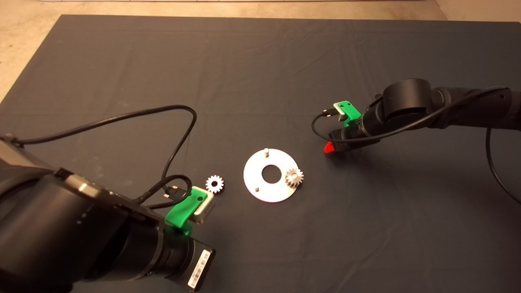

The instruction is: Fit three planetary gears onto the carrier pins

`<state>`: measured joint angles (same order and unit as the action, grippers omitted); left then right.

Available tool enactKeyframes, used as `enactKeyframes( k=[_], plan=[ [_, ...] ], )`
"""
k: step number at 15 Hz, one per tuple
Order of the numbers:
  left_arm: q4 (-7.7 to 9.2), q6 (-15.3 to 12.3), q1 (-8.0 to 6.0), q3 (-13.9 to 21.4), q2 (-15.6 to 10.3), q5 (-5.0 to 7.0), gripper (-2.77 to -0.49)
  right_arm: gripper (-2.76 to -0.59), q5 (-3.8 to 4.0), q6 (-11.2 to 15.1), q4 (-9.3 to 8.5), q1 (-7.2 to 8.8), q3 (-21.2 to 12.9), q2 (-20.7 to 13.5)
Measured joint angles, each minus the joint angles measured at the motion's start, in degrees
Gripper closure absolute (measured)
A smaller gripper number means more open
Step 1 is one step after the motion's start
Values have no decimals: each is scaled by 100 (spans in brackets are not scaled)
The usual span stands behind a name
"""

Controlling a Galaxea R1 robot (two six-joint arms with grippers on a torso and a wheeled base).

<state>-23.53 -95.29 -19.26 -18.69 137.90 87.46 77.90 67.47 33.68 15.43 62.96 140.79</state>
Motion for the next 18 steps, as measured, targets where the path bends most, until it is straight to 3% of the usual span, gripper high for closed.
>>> enactKeyframes(
  k=[6,18],
  plan=[
    [0,1,0,0,0,0,-103,-169,0,-17,18,0,35,0],
    [0,2,0,0,-16,0,-103,-114,-61,-34,127,-2,107,0]
  ],
)
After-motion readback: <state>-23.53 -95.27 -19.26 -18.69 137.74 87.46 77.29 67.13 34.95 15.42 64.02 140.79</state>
